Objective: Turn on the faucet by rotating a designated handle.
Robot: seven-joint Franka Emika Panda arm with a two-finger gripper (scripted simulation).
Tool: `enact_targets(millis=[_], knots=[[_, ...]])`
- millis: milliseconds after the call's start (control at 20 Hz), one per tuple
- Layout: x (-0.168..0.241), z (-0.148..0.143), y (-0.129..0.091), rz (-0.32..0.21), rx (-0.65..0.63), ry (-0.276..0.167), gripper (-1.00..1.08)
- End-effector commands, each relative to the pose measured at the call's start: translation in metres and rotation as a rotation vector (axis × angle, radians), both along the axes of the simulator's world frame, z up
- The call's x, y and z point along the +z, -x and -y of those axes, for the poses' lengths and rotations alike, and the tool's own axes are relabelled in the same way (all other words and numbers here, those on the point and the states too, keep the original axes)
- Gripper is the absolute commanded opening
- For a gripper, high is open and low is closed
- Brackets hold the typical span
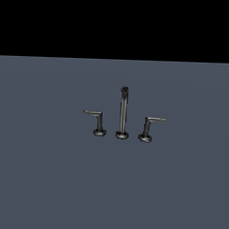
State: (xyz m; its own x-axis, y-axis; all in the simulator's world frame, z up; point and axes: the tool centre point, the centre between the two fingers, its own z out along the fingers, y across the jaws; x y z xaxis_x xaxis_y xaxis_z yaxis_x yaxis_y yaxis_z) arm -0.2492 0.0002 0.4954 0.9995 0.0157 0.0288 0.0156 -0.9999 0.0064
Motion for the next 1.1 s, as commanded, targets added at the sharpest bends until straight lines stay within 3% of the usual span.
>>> enact_targets(millis=[0,550,1050], knots=[[0.000,0.000,0.000,0.000,0.000,0.000,-1.00],[-0.020,-0.004,-0.016,-0.001,-0.083,-0.002,-1.00],[-0.072,-0.010,-0.061,-0.003,-0.304,-0.007,-1.00]])
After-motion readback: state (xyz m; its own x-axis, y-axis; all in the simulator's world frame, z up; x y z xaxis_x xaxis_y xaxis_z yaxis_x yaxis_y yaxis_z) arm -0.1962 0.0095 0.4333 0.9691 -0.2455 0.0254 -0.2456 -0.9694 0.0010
